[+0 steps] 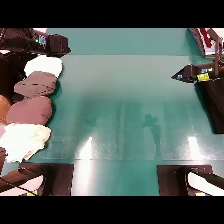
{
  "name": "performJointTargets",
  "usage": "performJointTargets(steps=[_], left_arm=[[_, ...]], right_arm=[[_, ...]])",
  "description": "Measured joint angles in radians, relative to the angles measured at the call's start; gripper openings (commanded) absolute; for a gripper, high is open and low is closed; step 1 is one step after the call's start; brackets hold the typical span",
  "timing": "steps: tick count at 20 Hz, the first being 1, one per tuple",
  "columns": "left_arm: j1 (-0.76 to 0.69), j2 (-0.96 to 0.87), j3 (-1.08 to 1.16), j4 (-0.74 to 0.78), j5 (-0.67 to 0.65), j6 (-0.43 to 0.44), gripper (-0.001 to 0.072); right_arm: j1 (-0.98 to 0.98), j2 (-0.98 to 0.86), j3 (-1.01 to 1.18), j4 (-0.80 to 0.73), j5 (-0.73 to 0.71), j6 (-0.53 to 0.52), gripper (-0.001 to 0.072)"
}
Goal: Fold the shirts.
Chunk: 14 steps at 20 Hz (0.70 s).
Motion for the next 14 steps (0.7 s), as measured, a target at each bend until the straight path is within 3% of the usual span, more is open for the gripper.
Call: performJointTargets(steps=[13,14], left_arm=[[0.000,0.000,0.000,0.000,0.001,0.000,0.0023],[0.000,0.000,0.000,0.000,0.008,0.000,0.0079]], right_arm=[[0.002,0.000,0.000,0.000,-0.008,0.000,0.0016],[0.002,0.000,0.000,0.000,-0.008,0.000,0.0016]])
